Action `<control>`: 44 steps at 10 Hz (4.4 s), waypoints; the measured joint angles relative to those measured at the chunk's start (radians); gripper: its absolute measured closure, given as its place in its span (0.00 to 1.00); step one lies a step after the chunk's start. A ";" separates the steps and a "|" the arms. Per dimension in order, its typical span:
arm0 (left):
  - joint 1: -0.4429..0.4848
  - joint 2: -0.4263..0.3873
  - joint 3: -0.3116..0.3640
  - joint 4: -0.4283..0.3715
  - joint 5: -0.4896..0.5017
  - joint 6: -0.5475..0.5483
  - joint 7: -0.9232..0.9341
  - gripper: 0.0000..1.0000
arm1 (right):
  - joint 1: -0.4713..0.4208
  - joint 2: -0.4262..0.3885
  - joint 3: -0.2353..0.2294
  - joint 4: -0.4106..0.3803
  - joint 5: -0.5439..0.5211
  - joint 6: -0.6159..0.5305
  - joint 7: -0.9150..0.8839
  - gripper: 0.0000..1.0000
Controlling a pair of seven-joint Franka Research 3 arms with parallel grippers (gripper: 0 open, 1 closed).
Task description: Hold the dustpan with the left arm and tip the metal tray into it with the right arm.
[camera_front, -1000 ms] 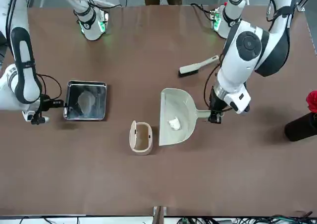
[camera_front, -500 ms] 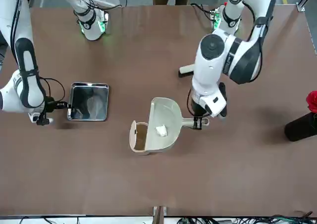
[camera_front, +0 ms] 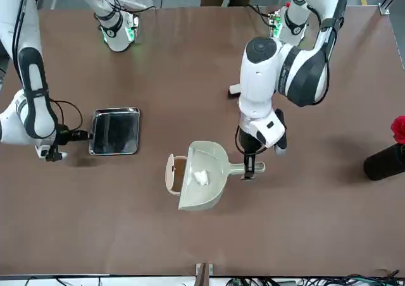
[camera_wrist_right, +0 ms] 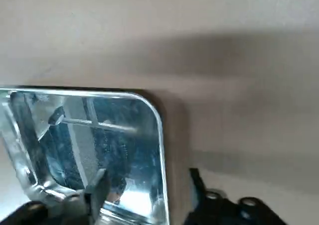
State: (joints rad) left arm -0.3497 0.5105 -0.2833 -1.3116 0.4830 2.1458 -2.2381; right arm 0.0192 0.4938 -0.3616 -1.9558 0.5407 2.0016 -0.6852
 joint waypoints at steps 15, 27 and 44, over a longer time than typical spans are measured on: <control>-0.292 0.081 0.252 0.018 0.315 0.109 -0.277 0.67 | -0.020 -0.568 0.286 0.313 -0.551 -0.442 0.566 0.00; -0.336 0.097 0.253 0.020 0.452 0.110 -0.272 0.67 | -0.027 -0.562 0.286 0.309 -0.535 -0.459 0.580 0.00; -0.374 0.099 0.256 0.030 0.494 0.064 -0.168 0.67 | -0.025 -0.562 0.295 0.309 -0.525 -0.425 0.605 0.00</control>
State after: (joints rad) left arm -0.7235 0.6093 -0.0272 -1.2814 0.9773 2.2100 -2.4065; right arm -0.0062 -0.0677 -0.0669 -1.6466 0.0152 1.5767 -0.0797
